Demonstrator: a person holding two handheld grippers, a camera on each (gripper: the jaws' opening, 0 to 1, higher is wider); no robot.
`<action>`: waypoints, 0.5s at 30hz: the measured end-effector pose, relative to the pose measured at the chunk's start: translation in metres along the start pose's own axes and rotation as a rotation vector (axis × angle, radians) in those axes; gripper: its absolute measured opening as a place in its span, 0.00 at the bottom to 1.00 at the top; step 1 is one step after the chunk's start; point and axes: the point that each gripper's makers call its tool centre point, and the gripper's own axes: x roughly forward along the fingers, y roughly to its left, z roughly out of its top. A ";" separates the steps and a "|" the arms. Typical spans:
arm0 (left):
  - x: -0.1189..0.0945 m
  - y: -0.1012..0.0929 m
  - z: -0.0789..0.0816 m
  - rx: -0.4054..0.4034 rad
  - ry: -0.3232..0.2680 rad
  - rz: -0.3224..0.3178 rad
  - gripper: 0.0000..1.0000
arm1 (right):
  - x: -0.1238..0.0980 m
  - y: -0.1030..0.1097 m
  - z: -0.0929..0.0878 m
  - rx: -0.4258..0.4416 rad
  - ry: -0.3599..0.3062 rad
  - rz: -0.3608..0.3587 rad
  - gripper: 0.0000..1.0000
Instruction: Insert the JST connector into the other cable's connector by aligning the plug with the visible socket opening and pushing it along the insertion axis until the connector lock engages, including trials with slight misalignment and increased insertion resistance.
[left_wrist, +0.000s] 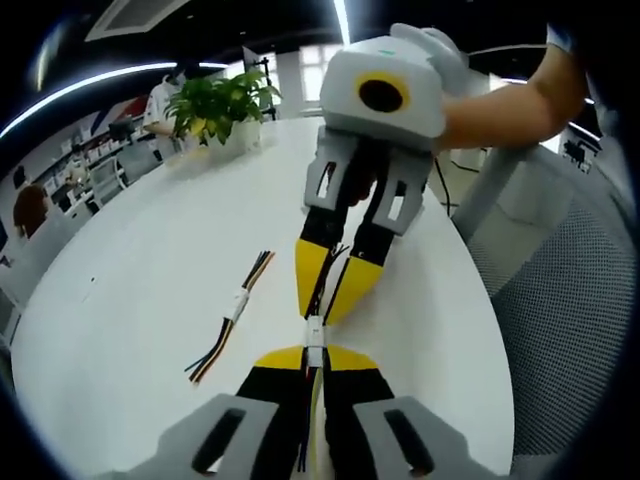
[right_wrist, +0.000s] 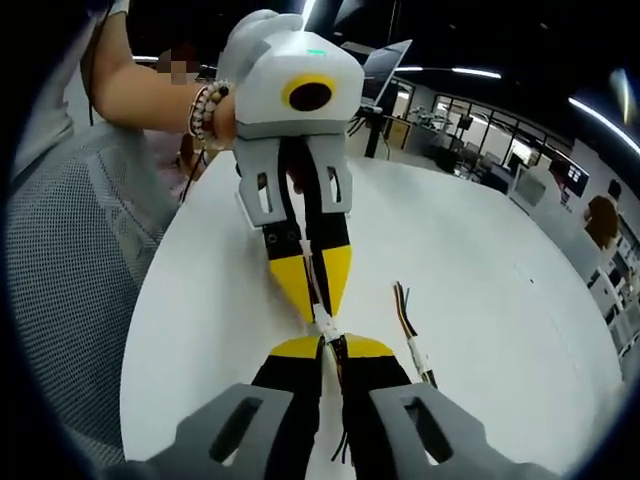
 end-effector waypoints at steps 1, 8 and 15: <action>0.000 0.000 0.000 -0.001 -0.001 -0.001 0.00 | 0.000 0.000 0.000 0.000 0.001 0.000 0.03; -0.001 0.002 0.004 0.000 -0.017 0.012 0.00 | -0.003 -0.004 0.002 0.012 -0.007 -0.016 0.03; -0.011 0.017 0.014 -0.084 -0.102 0.063 0.05 | -0.012 -0.013 0.008 0.060 -0.055 -0.042 0.03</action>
